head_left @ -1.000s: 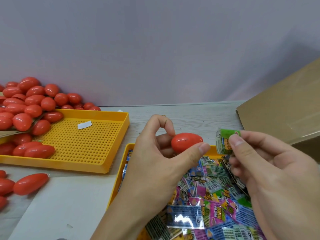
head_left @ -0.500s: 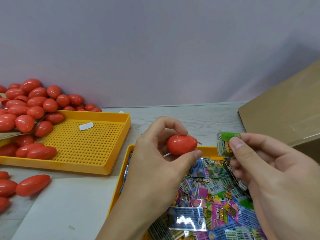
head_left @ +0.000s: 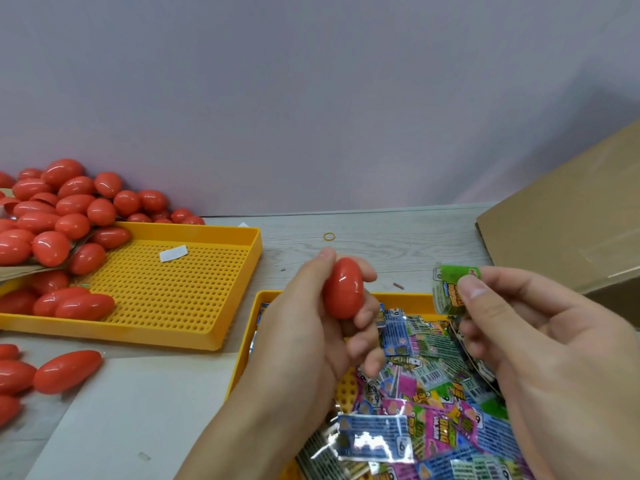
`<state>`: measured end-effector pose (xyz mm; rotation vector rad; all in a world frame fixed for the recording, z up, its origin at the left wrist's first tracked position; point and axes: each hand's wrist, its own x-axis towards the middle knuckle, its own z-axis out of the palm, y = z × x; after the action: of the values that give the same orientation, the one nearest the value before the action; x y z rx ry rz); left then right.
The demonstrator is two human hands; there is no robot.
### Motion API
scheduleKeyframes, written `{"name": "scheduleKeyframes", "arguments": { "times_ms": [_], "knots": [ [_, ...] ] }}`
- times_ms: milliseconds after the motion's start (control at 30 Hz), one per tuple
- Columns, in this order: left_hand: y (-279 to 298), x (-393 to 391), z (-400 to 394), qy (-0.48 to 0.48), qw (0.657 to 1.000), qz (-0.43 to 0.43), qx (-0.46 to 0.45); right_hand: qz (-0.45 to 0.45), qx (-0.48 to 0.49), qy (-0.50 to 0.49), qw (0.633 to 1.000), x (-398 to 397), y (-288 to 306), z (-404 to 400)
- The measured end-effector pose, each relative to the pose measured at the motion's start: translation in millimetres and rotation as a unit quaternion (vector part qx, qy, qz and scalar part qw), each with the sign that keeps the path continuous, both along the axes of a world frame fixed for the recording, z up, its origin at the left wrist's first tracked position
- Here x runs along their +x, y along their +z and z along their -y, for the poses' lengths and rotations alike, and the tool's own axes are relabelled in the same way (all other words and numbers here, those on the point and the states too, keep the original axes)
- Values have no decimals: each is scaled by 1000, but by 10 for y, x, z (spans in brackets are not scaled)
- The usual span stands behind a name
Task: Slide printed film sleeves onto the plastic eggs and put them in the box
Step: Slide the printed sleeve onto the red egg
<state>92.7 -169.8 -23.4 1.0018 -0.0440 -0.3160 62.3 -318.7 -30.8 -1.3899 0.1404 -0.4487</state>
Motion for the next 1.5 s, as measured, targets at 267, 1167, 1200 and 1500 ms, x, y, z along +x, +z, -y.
{"name": "scheduleKeyframes", "arguments": {
  "times_ms": [267, 1167, 1200, 1500],
  "knots": [
    [-26, -7, -13, -35, 999, 33, 12, 1, -13, 7, 1000, -14, 7, -16],
    [-89, -18, -45, -22, 942, 182, 280, -4, -123, 21, 992, -85, 134, -87],
    [-92, -14, -43, -15, 940, 188, 285, 0, -126, 22, 992, -84, 132, -93],
    [-85, -20, -16, 10, 931, 215, 295, 42, -174, -19, 984, -102, 140, -97]
  ]
}}
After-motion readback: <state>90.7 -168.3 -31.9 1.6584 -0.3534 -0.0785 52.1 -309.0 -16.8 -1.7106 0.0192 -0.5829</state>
